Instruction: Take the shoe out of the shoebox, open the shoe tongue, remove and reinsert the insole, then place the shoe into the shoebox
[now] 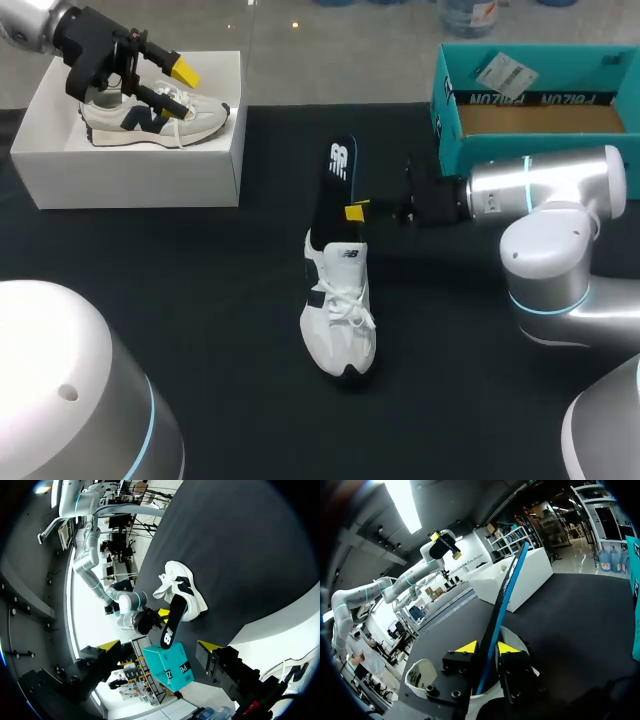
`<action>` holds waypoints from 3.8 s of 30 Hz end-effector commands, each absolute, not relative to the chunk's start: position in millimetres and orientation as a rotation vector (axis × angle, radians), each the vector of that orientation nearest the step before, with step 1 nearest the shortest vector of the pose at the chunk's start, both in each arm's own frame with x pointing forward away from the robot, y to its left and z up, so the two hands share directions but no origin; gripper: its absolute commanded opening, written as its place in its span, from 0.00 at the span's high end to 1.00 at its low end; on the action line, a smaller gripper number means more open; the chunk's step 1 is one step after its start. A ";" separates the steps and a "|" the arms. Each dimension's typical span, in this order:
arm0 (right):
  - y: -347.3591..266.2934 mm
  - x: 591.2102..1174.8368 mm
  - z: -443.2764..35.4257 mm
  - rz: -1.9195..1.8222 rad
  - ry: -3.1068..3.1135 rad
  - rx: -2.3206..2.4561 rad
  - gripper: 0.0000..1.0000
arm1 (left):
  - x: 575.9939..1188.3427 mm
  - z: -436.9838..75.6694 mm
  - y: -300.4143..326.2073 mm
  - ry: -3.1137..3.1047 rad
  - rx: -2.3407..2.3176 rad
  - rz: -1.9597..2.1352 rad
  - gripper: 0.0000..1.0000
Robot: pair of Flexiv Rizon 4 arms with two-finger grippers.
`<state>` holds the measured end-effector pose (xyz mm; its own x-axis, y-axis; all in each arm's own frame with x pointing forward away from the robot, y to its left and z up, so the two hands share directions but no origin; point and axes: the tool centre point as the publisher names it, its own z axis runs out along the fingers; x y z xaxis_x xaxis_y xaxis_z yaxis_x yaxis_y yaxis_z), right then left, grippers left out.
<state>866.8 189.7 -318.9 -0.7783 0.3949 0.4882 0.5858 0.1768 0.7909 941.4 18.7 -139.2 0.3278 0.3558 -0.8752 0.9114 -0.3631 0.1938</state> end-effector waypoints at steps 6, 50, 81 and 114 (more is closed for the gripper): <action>193.9 874.5 -316.6 -1.600 -2.292 -0.947 0.86 | 942.5 -139.0 19.1 1.116 1.887 -0.991 0.00; 197.8 857.4 -329.4 -1.391 -2.311 -0.868 0.58 | 942.5 -139.0 19.1 1.116 1.887 -0.991 0.00; 212.1 848.4 -354.0 -1.337 -2.226 -0.825 1.00 | 942.5 -139.0 19.1 1.116 1.887 -0.991 0.00; 218.7 872.3 -335.6 -1.337 -2.292 -0.772 1.00 | 942.5 -139.0 19.1 1.116 1.887 -0.991 0.00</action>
